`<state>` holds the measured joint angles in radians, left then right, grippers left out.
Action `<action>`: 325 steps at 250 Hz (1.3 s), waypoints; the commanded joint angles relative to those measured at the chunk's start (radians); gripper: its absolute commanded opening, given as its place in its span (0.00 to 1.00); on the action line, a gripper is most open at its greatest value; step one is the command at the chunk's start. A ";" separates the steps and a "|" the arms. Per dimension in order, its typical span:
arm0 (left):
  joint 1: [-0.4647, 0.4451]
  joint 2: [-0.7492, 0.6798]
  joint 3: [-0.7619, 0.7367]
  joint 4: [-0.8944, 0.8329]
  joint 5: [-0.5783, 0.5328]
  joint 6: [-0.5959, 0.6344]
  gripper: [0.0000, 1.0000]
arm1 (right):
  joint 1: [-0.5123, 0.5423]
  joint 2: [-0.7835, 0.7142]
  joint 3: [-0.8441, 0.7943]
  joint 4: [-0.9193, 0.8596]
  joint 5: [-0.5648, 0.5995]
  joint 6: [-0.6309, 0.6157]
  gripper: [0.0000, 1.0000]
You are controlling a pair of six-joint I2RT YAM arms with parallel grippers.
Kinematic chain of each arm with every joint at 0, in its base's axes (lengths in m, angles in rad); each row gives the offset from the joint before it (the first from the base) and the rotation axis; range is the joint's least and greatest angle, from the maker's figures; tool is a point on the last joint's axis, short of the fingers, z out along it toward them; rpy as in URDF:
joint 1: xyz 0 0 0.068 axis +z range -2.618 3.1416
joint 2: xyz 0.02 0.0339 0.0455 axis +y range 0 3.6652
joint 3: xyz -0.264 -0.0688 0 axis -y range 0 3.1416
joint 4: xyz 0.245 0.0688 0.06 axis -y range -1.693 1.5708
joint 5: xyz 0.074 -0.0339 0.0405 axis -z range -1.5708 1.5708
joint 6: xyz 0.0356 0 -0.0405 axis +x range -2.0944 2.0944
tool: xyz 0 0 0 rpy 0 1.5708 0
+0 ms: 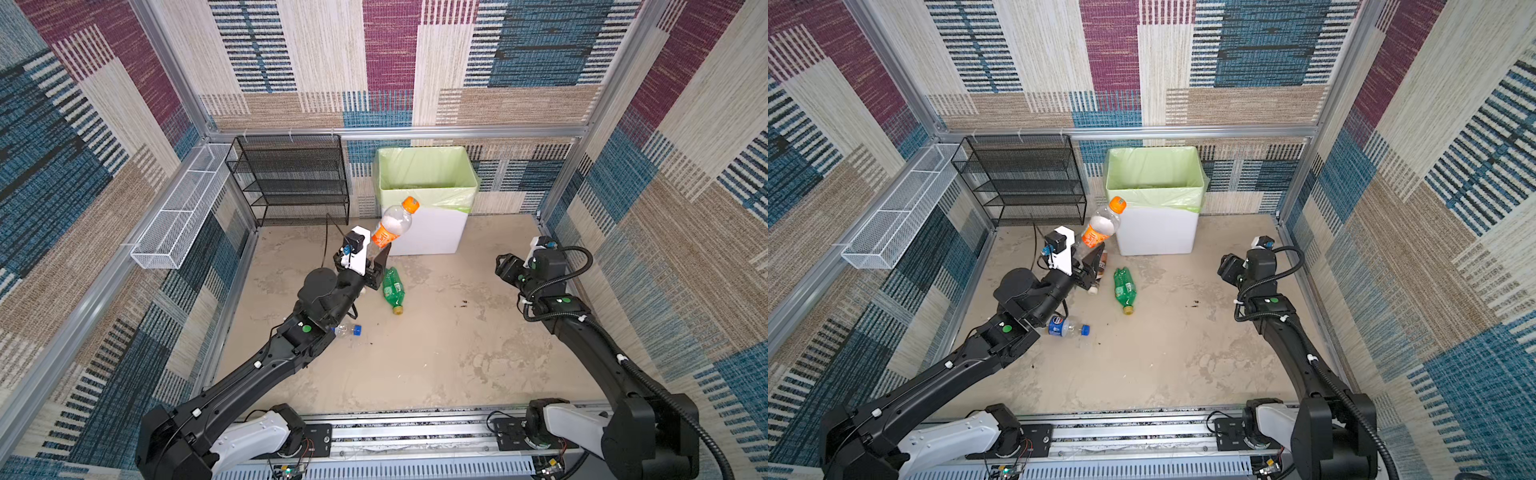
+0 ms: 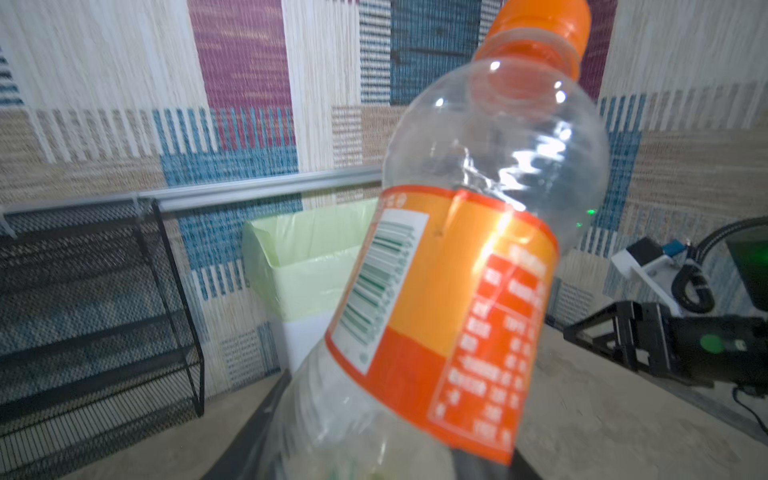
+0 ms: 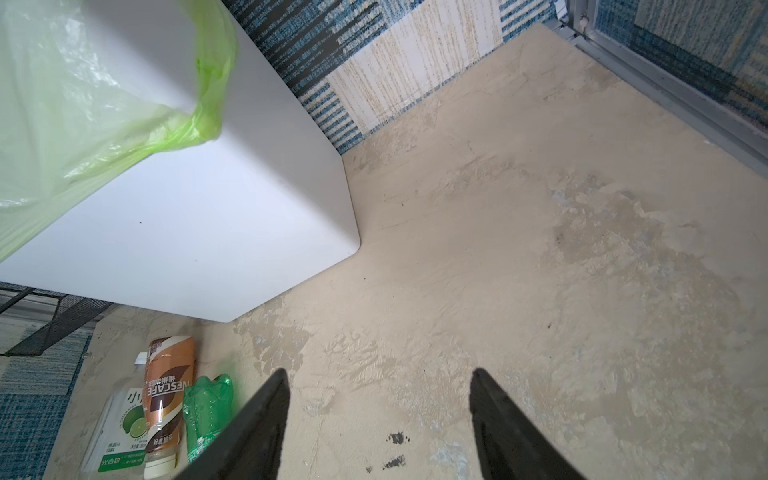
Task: Throw the plastic bottles in the bin
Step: 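Lift the orange-capped bottle with the left gripper and carry it over the bin, then open the left gripper over the bin and draw it back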
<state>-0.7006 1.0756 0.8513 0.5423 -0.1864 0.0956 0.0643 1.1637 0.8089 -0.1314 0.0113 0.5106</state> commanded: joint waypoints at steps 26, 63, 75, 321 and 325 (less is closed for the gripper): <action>0.000 0.063 0.007 0.582 0.061 0.207 0.54 | 0.028 -0.005 0.021 0.018 0.078 -0.015 0.70; 0.006 0.239 0.261 0.547 0.099 0.297 0.56 | 0.034 -0.012 0.027 0.021 0.102 -0.012 0.70; 0.020 0.322 0.400 0.443 0.080 0.290 0.56 | 0.035 -0.015 0.023 0.026 0.104 -0.009 0.70; 0.238 0.710 1.286 -0.916 0.207 0.017 0.99 | 0.226 0.012 0.012 -0.064 0.085 -0.056 0.79; 0.248 0.692 1.260 -0.927 0.212 0.013 0.99 | 0.243 0.025 0.016 -0.061 0.086 -0.056 0.79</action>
<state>-0.4911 1.8713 2.2562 -0.3199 0.0254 0.0761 0.2276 1.1286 0.8104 -0.2077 0.0975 0.4698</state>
